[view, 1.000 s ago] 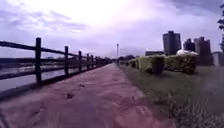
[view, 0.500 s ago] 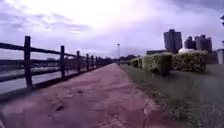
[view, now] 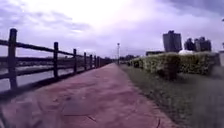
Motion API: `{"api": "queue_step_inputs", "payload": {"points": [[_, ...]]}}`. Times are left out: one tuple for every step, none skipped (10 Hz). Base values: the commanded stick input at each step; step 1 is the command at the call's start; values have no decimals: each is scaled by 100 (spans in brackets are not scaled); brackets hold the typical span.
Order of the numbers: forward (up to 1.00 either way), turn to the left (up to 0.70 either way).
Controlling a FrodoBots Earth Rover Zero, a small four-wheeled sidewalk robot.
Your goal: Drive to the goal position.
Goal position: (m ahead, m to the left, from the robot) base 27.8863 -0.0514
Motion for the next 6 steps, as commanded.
{"api": "queue_step_inputs", "payload": {"points": [[100, 0], [100, 0], [100, 0], [100, 0], [100, 0], [100, 8]]}}
